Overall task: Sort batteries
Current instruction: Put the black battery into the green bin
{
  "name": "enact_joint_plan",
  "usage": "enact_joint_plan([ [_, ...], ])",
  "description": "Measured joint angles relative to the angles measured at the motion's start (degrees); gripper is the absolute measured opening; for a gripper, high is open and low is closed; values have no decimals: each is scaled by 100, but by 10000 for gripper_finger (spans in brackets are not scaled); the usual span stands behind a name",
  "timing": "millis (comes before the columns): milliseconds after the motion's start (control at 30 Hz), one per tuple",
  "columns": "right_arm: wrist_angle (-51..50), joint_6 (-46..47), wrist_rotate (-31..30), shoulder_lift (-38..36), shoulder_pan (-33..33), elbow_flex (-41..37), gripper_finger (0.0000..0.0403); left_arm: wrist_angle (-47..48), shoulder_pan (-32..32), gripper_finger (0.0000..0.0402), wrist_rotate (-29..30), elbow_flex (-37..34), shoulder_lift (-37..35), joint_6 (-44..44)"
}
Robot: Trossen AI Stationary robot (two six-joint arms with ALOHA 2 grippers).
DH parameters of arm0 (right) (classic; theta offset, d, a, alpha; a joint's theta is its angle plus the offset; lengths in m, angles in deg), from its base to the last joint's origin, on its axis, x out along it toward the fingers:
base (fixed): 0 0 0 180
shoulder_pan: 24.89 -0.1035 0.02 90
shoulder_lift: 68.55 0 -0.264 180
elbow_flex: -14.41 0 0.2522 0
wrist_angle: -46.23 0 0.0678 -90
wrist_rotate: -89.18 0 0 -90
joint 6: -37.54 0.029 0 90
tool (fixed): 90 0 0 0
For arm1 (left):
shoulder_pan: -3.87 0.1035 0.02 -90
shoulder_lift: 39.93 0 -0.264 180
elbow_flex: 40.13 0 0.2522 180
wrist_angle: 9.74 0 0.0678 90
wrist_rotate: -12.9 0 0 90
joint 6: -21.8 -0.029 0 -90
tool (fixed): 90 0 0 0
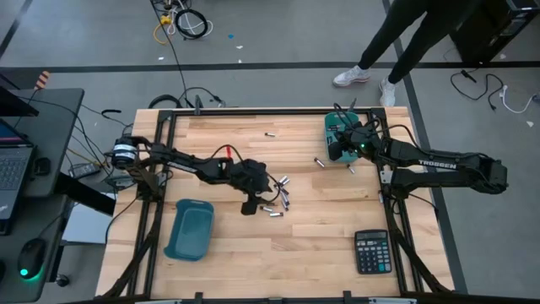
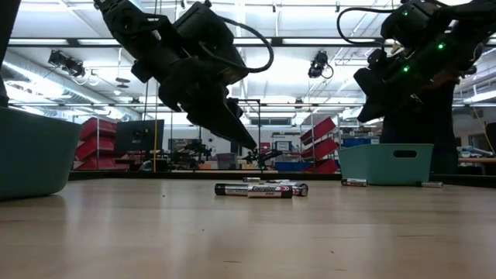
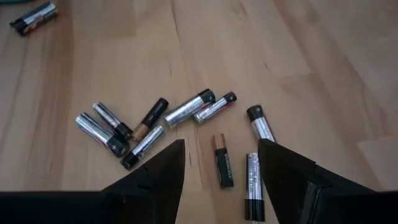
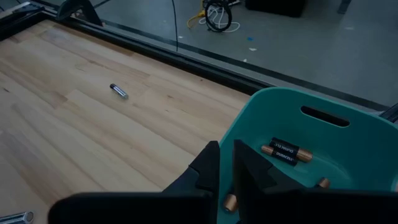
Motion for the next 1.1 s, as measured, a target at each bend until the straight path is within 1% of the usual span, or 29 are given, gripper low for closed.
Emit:
enact_joint_plan([
  [100, -1, -74, 0, 0, 0, 0, 29, -102, -192, 202, 404, 0, 98, -31],
  [167, -1, -83, 0, 2, 0, 0, 29, -109, -265, 202, 537, -4, 137, -37],
  [233, 4, -85, 2, 2, 0, 0, 30, -294, -323, 202, 547, 0, 198, -42],
  [400, 34, -125, 2, 36, -3, 0, 30, -403, -435, 202, 596, -2, 439, -61],
  [467, 58, -127, 26, 61, -7, 0, 28, -629, -445, 202, 595, -2, 590, -41],
  [633, 69, -127, 185, 104, -7, 0, 27, -979, -432, 202, 584, -2, 857, 206],
  [900, 131, -127, 188, 116, -7, 0, 29, -973, -410, 202, 636, -2, 857, 226],
  [1100, 128, -127, 188, 116, -7, 0, 25, -940, -382, 202, 841, -2, 857, 230],
])
